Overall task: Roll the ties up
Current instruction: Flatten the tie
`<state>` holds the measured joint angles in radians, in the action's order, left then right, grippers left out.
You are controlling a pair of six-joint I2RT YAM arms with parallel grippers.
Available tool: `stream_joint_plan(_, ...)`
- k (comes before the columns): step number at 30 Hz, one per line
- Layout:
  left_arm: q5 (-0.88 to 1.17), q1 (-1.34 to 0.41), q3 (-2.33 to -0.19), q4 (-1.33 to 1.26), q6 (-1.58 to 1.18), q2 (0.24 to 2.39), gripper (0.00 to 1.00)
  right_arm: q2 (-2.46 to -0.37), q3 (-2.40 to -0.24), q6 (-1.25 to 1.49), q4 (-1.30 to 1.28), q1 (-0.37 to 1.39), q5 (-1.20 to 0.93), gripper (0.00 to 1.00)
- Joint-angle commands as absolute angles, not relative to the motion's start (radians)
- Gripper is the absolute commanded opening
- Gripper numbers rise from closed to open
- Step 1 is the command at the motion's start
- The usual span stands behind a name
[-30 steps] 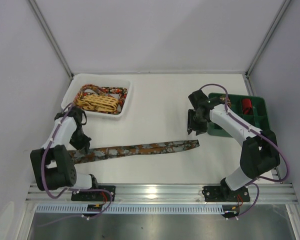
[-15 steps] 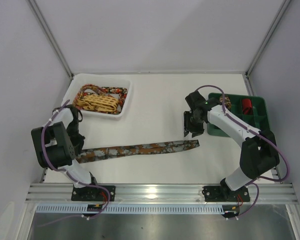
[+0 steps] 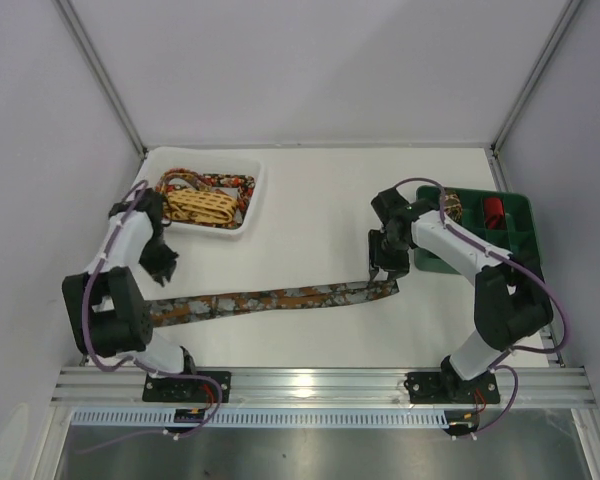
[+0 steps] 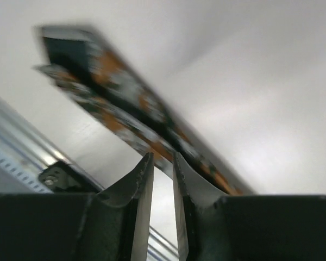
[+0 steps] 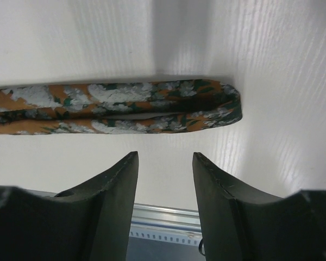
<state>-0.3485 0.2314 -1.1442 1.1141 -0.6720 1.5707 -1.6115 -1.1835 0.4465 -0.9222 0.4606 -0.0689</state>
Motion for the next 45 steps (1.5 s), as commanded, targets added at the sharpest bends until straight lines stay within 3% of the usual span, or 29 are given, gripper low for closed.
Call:
stream_joint_plan(1,-0.042,-0.06,-1.098,0.999,-0.603,1.462,0.26,-1.638,-1.18,0.416,-0.923,0.422,-0.051,0.52)
stream_joint_plan(3,0.05,-0.173,-1.085,0.922,-0.617,1.457,0.22,-1.649,-1.177,0.407,-0.913,0.408,-0.055,0.51)
stream_joint_plan(4,0.131,-0.271,-1.083,0.895,-0.633,1.463,0.15,-1.655,-1.178,0.405,-0.901,0.407,-0.058,0.51)
stream_joint_plan(9,0.224,-0.465,-1.161,0.79,-0.624,1.613,0.01,-1.732,-1.178,0.414,-0.807,0.403,-0.097,0.5)
stream_joint_plan(17,0.206,-0.52,-1.379,0.821,-0.5,1.868,0.0,-1.836,-1.207,0.486,-0.81,0.402,0.03,0.47)
stream_joint_plan(20,0.172,-0.528,-1.463,0.838,-0.454,1.885,0.03,-1.763,-1.279,0.606,-0.874,0.416,0.042,0.56)
stream_joint_plan(21,0.172,-0.528,-1.485,0.828,-0.446,1.887,0.08,-1.756,-1.317,0.651,-0.9,0.425,0.031,0.7)
stream_joint_plan(23,0.181,-0.528,-1.497,0.804,-0.427,1.89,0.13,-1.77,-1.431,0.794,-0.983,0.433,0.009,0.85)
stream_joint_plan(24,0.207,-0.528,-1.505,0.793,-0.419,1.894,0.18,-1.778,-1.463,0.839,-1.036,0.434,0.011,0.98)
stream_joint_plan(25,0.222,-0.528,-1.508,0.781,-0.407,1.902,0.2,-1.779,-1.5,0.877,-1.051,0.434,-0.036,1.0)
stream_joint_plan(32,0.307,-0.528,-1.529,0.749,-0.402,1.973,0.21,-1.634,-1.309,1.257,-0.951,0.569,-0.049,1.0)
stream_joint_plan(37,0.305,-0.529,-1.542,0.767,-0.379,1.991,0.21,-1.598,-1.164,1.411,-0.838,0.63,-0.051,0.82)
stream_joint_plan(45,0.304,-0.529,-1.508,0.779,-0.371,1.97,0.22,-1.683,-1.117,1.482,-0.749,0.655,-0.031,0.78)
